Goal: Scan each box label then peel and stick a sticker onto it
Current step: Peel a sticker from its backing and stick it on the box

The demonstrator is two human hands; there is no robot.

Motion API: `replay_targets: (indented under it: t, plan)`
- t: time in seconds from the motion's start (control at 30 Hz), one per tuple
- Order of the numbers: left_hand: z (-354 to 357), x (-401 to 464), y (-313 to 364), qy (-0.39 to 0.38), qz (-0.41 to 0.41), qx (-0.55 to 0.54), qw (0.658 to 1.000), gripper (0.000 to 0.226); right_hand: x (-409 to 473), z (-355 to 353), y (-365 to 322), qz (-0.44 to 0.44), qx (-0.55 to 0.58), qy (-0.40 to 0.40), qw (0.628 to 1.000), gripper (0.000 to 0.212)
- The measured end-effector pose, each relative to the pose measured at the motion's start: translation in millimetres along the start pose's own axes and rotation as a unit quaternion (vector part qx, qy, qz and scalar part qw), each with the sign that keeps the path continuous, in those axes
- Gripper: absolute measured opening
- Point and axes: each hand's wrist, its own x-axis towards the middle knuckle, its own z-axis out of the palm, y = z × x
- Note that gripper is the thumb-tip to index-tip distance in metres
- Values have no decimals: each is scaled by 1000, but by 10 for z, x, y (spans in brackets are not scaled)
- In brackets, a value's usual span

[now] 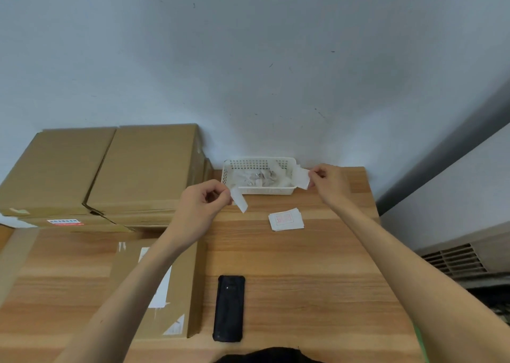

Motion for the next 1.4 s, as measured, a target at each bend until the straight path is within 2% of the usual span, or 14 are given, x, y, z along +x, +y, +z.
replay_targets:
  t: [0.17, 0.43, 0.6, 0.8, 0.97, 1.13, 1.23, 1.4]
  plan:
    - [136, 147, -163, -29, -33, -11, 999, 23, 406, 366, -29, -21, -76, -72, 994, 23]
    - [254, 343, -422, -45, -76, -27, 996, 23, 947, 840, -12, -1, -149, -140, 979, 26]
    - [265, 424, -586, -43, -98, -43, 993, 24, 1078, 996, -7, 24, -191, -110, 975, 21]
    - [245, 473, -681, -18, -112, -52, 992, 23, 1092, 1081, 22, 28, -185, -74, 980, 20]
    - [245, 460, -660, 12, -133, -52, 990, 22, 784, 958, -236, -16, -124, -79, 989, 15]
    - [282, 351, -568, 44, -154, -33, 986, 21, -182, 719, -639, -121, -39, -133, 983, 18]
    - [310, 250, -468, 54, -151, -25, 987, 19, -701, 608, -739, -190, -75, -163, 965, 26]
    - [343, 16, -367, 55, -124, -16, 991, 18, -1063, 638, -741, -272, -163, -123, 940, 26]
